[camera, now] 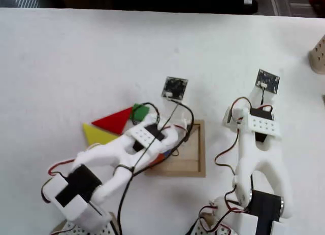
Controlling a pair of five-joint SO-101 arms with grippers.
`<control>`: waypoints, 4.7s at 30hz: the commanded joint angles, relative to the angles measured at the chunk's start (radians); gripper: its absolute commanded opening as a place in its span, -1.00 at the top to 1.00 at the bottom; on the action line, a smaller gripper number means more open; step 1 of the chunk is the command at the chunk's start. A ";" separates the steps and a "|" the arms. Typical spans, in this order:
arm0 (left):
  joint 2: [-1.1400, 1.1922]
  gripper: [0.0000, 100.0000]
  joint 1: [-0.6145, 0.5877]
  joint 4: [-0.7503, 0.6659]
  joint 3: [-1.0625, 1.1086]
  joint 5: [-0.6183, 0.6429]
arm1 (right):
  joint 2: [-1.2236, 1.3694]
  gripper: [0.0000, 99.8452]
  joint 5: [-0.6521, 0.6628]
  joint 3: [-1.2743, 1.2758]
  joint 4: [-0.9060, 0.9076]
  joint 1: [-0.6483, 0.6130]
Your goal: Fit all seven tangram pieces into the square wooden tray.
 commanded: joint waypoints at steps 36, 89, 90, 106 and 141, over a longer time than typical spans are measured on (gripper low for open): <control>-0.024 0.95 0.094 0.006 -0.034 0.003 | -0.041 0.96 0.061 0.009 -0.036 -0.042; -0.245 0.63 -1.112 0.115 0.055 -0.038 | 0.030 0.56 0.563 -0.226 -0.087 -0.842; -0.245 0.63 -1.112 0.110 0.057 -0.038 | 0.061 0.56 0.575 -0.250 -0.085 -0.842; -0.239 0.63 -1.122 0.114 0.051 -0.041 | 0.601 0.40 0.842 -0.810 0.183 -0.843; -0.237 0.63 -1.127 0.112 0.051 -0.043 | 0.742 0.93 0.835 -1.011 0.421 -0.816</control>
